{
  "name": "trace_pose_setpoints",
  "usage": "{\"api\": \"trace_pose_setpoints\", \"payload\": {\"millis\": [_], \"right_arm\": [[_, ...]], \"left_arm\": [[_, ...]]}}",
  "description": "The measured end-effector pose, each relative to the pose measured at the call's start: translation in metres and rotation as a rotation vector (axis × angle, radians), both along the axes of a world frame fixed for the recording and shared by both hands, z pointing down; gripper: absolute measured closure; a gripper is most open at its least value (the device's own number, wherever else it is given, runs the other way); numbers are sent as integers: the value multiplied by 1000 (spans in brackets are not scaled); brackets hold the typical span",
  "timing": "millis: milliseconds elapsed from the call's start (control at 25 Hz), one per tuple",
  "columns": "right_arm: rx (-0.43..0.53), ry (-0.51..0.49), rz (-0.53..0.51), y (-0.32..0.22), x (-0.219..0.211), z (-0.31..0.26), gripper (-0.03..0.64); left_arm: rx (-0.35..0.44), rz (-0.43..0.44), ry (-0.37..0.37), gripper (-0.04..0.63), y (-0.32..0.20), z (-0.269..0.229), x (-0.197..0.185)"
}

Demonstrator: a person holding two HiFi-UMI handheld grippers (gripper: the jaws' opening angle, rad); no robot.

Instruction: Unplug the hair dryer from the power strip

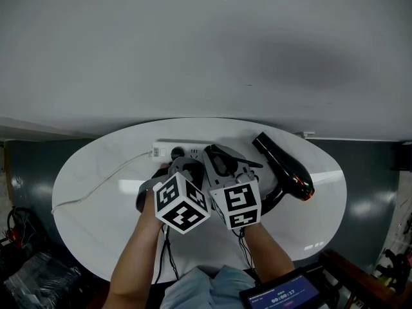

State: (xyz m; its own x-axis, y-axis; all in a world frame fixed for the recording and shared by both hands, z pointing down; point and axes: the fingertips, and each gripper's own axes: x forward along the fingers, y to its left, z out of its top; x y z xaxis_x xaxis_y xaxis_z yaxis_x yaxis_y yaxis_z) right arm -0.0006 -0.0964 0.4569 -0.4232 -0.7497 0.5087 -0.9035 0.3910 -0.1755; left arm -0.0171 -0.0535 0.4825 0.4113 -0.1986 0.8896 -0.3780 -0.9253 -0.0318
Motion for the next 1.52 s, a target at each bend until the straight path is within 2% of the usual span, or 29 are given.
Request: {"api": "trace_pose_setpoints", "payload": {"millis": [680, 760, 840, 1000, 1520], "right_arm": [[-9, -15, 11, 5, 5, 2, 551], [41, -72, 23, 3, 8, -15, 551], [133, -143, 35, -7, 12, -56, 552], [218, -150, 34, -19, 23, -105, 551], [232, -157, 81, 8, 51, -116, 548]], "left_arm": [[-14, 30, -16, 597, 5, 5, 4], [-3, 36, -20, 597, 3, 7, 4], [7, 52, -47, 597, -3, 12, 3], [-23, 56, -46, 597, -3, 17, -2], [13, 48, -43, 597, -6, 15, 4]]}}
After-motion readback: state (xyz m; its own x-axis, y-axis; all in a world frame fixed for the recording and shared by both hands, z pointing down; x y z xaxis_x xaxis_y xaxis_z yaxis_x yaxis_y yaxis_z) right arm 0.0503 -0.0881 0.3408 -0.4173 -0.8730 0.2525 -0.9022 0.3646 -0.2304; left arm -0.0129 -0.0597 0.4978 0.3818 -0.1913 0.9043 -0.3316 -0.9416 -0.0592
